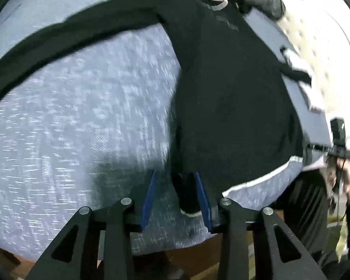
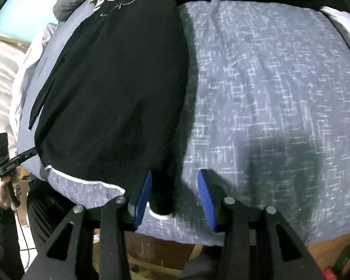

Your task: Fold clothes

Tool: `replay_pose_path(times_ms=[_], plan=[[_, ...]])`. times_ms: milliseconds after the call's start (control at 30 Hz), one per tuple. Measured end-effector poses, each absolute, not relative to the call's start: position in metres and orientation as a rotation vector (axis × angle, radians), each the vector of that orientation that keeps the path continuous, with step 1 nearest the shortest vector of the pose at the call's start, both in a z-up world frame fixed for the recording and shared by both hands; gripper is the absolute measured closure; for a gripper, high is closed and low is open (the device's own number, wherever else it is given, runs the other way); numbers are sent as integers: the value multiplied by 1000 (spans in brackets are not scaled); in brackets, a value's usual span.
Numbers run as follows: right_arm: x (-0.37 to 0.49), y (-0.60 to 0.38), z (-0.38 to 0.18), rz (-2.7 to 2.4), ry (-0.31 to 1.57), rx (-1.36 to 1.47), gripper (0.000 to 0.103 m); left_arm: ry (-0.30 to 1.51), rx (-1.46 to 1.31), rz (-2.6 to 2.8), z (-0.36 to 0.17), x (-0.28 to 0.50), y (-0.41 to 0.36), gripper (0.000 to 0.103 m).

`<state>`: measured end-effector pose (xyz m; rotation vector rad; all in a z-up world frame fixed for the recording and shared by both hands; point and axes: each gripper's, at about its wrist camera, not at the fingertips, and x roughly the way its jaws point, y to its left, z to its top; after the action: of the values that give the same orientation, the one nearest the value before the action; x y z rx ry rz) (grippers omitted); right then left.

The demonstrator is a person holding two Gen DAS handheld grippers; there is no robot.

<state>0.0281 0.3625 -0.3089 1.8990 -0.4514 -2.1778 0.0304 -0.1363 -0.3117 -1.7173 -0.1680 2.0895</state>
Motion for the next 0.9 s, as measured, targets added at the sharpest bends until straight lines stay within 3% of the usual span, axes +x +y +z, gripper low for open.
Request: replay_pose_path(times_ms=[67,100,167,267,533,733,900], plan=[[33,357,-311,-2168,-428,1902,62,-133,-1717,2064,-316,33,-128,66],[35,355,-310,-2170,-415,1898,64,-113,-1709,2061,-317,34,-123,75],[38,351,-309,-2174,-390,1886,90,-93,-1703,2051,-317,36,-118,95],[40,345,-302,-2196,-354,1863,97,-71,-1686,2053,-311,38,-114,96],[39,344,-259,-2254,-128,1822,100,-86,-1647,2089,-278,48,-125,98],[48,343,-290,-2219,-15,1921,100,-83,-1721,2050,-302,53,-121,98],[47,345,-309,-2191,-52,1955,99,-111,-1775,2039,-316,48,-120,94]])
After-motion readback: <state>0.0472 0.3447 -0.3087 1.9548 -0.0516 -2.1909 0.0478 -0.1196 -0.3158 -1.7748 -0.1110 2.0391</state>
